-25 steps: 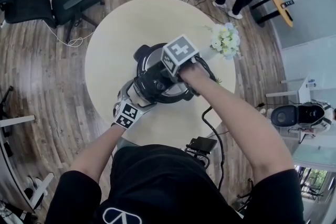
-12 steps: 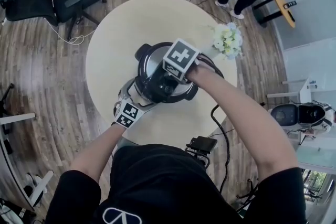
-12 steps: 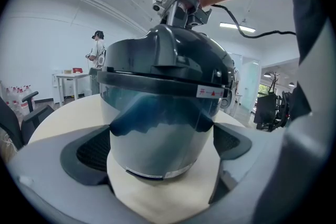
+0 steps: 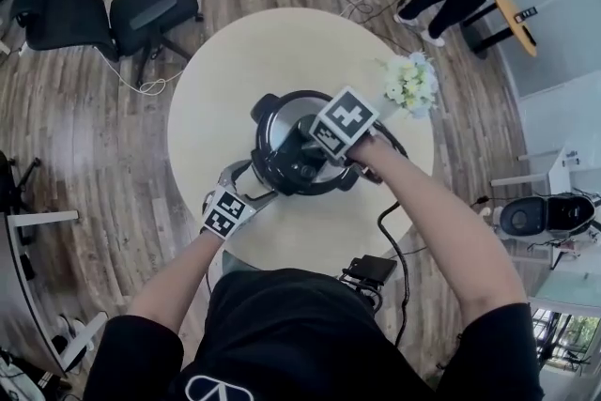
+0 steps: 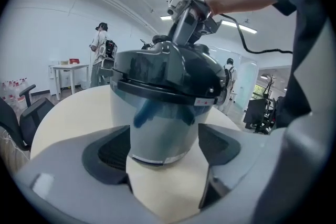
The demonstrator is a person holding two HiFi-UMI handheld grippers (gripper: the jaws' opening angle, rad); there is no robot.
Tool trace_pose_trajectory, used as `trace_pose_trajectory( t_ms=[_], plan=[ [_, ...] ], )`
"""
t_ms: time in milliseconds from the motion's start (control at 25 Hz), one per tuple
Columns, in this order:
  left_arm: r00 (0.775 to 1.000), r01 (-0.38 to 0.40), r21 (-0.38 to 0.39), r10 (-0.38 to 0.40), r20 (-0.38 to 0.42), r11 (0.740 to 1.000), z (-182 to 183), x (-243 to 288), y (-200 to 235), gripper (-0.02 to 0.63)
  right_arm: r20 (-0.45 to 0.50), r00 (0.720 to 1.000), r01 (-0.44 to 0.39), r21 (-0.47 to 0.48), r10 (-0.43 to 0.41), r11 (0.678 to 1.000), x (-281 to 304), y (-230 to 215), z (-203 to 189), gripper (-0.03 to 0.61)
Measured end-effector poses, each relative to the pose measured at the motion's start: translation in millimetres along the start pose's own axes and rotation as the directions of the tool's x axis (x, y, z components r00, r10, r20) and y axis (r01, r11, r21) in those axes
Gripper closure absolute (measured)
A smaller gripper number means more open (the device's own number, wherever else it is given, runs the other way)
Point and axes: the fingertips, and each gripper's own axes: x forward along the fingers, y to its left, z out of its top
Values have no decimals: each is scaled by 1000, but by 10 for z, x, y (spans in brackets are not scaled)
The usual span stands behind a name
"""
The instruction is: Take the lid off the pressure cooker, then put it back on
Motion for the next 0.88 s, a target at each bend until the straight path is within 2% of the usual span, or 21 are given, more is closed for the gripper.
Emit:
trace_pose_trajectory(
  t_ms=[120,240,320,360,400,440,520,600,680,800,880],
  plan=[
    [1000,-16,-27,16,6,999,-64,-281,-13,220,77,996,-44,63,39,997,-174,-16,-176,282],
    [996,-64,-66,68,59,996,38,-626,45,289,211,975,-89,94,68,992,-366,22,-382,284],
    [988,-97,-87,106,109,992,234,-819,89,318,325,943,-112,118,68,987,-483,80,-523,288],
    [983,-111,-93,123,140,989,374,-900,96,326,391,919,-117,128,58,985,-543,119,-587,317],
    [975,-122,-96,138,176,988,547,-973,90,342,457,889,-111,137,37,984,-600,157,-644,372],
    [964,-131,-95,149,218,987,748,-1036,76,368,516,857,-87,145,-1,986,-655,180,-695,431],
    [936,-150,-84,168,309,985,1192,-1148,50,418,608,787,-4,173,-103,985,-753,180,-764,505],
    [901,-176,-70,189,390,982,1598,-1251,37,464,683,707,50,210,-183,976,-873,188,-794,529],
    [868,-210,-50,210,450,976,1922,-1340,10,521,759,603,62,262,-246,963,-1055,192,-816,537],
    [833,-272,28,221,507,962,2284,-1437,-92,612,838,427,79,339,-339,937,-1379,167,-861,560],
    [815,-313,83,222,536,946,2445,-1470,-170,612,861,335,77,381,-384,922,-1546,157,-913,565]
  ],
)
